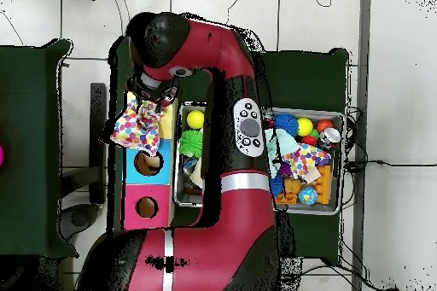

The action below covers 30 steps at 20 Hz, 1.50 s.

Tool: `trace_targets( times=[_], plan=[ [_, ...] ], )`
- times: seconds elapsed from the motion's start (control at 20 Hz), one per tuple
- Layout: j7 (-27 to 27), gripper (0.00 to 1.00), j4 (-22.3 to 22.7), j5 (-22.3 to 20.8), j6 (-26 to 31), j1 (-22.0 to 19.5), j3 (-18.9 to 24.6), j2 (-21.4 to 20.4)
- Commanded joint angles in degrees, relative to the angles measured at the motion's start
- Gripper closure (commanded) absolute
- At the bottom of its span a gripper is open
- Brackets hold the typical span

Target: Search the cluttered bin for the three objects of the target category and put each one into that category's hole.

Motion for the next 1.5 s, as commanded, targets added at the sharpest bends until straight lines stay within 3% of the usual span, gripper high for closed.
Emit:
trace_targets(
  times=[0.05, 0.4, 0.8, 1.3, 1.5],
  plan=[
    [1.1, 0.0, 2.7, -3.6, -15.9, -1.0, 0.9, 1.6],
    [0.6, 0.0, 2.3, -3.4, -17.0, -0.6, 0.8, 2.8],
    [0.7, 0.0, -2.8, -4.2, -13.3, -0.4, 0.2, 5.6],
    [0.6, 0.0, -3.9, -7.3, -17.2, 0.1, -1.9, 4.0],
    [1.6, 0.0, -3.8, -8.3, -21.4, 0.2, -2.4, 2.7]
  ],
)
